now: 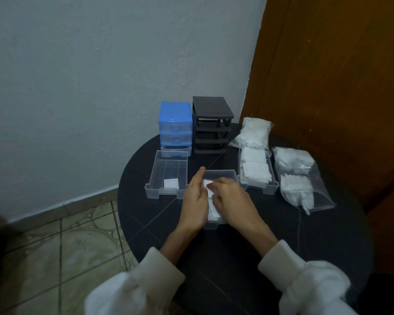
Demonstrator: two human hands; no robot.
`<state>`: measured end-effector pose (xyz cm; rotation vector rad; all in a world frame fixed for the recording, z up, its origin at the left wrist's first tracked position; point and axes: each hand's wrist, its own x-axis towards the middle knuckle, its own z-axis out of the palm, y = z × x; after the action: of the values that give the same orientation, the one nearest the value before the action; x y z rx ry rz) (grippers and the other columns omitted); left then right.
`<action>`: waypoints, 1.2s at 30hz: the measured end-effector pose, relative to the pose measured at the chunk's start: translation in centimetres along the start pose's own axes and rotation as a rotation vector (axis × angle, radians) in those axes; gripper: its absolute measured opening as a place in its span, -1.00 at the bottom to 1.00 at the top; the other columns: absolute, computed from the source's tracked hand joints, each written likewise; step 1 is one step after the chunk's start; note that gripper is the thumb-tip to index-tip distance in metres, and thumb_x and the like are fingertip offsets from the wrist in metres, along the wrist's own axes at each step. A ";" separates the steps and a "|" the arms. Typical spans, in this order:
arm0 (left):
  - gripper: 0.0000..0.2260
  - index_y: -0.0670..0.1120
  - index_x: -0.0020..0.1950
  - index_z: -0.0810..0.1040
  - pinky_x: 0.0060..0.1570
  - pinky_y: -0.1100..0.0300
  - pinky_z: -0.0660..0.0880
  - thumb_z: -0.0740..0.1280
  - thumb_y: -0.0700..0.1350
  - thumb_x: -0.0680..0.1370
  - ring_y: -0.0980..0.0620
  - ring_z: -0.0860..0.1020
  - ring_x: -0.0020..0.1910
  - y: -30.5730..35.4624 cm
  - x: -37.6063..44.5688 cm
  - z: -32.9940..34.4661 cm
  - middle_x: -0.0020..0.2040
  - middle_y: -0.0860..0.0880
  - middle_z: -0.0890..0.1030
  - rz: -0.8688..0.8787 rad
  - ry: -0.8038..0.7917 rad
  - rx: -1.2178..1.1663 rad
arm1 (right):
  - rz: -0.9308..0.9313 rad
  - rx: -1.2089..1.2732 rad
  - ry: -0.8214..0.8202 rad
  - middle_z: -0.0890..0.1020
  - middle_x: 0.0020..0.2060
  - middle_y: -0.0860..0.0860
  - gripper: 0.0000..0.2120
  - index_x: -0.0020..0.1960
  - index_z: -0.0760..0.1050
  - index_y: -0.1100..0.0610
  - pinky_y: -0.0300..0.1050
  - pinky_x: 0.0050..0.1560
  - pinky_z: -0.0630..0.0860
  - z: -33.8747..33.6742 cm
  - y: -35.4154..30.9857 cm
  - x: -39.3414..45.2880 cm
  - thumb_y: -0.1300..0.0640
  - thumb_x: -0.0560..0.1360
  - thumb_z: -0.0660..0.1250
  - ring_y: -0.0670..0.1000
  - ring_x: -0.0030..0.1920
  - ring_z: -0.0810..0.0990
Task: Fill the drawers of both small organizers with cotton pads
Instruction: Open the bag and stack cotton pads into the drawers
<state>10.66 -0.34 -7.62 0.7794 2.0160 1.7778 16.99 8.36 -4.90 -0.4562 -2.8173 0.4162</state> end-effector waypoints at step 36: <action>-0.64 -0.09 0.39 0.34 0.35 0.29 0.21 0.22 -0.21 0.59 0.08 0.32 0.37 3.7 0.5 16.7 0.37 -0.04 0.38 0.433 -0.313 0.337 | 0.460 0.227 0.504 0.61 0.08 -0.02 -0.69 0.22 0.52 0.11 -0.37 0.03 0.38 -4.5 14.7 -10.2 0.22 0.48 0.36 -0.18 0.01 0.52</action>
<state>20.67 13.47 -6.54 1.5928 2.0597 1.4000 31.58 19.28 -7.49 -1.0026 -2.1401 0.6023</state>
